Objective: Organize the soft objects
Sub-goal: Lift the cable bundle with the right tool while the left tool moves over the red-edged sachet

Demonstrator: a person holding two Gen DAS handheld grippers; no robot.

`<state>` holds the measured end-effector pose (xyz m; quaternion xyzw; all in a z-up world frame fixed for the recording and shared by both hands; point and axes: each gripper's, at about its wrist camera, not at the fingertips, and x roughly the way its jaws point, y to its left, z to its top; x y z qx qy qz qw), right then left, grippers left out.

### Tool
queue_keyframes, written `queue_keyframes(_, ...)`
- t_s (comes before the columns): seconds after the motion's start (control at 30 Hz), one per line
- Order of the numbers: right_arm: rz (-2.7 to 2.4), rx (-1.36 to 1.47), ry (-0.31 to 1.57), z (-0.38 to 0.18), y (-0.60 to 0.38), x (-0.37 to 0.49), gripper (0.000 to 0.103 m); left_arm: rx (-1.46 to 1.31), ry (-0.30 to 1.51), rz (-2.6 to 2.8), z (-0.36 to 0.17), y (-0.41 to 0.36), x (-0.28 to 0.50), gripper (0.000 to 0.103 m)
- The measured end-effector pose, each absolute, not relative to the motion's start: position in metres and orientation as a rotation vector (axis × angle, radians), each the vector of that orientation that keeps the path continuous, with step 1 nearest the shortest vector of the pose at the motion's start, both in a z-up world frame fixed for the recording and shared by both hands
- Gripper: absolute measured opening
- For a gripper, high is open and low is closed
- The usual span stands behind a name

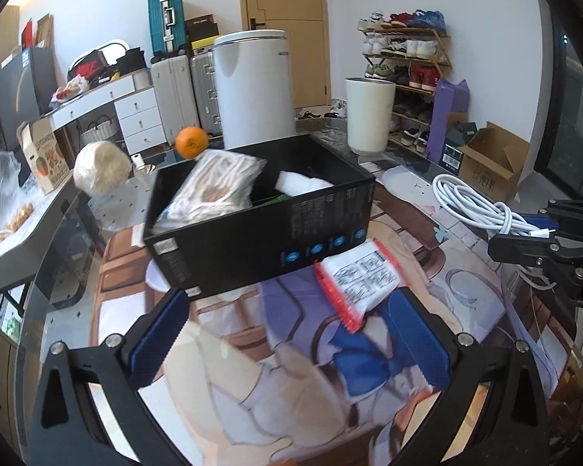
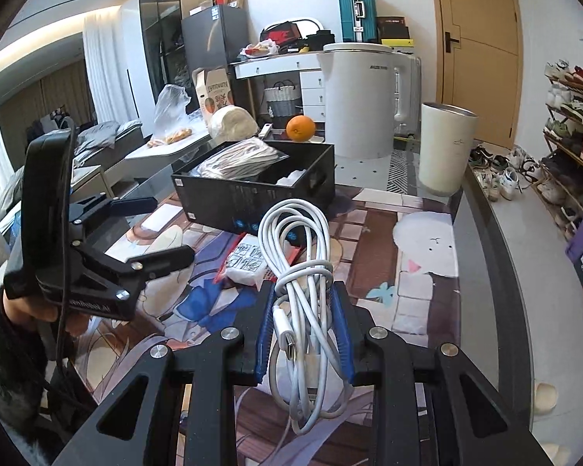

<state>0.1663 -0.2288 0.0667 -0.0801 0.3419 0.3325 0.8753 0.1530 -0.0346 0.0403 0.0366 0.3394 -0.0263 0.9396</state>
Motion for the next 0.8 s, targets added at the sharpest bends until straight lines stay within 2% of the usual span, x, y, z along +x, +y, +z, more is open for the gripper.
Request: queue_keyframes(0.8,0.629,-0.152,0.730,0.062,-0.242,0.175,0.028,0.117,0.895,-0.100,0.014,-0.081,0.213,0.103)
